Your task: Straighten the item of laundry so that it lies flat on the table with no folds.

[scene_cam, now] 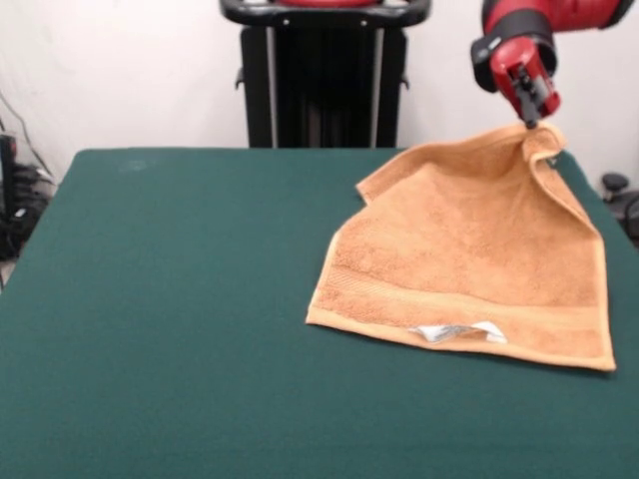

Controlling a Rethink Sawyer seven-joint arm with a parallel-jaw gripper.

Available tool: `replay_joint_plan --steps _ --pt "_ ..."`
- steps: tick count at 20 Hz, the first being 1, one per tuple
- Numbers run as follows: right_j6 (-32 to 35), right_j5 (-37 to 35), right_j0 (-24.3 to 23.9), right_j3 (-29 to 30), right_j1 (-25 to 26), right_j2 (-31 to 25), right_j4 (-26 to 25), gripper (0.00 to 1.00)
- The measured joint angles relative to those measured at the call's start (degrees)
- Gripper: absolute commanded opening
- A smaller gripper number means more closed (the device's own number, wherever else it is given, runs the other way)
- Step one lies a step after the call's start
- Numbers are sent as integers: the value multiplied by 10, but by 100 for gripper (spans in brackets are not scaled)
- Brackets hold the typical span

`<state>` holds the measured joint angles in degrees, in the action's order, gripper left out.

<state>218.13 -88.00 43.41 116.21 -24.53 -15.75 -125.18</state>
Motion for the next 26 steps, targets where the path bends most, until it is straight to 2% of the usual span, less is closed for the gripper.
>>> replay_joint_plan --steps 13,26 --pt "0 -12 19 0 20 -2 0 0" --pt "0 -12 60 -5 31 -5 2 0"
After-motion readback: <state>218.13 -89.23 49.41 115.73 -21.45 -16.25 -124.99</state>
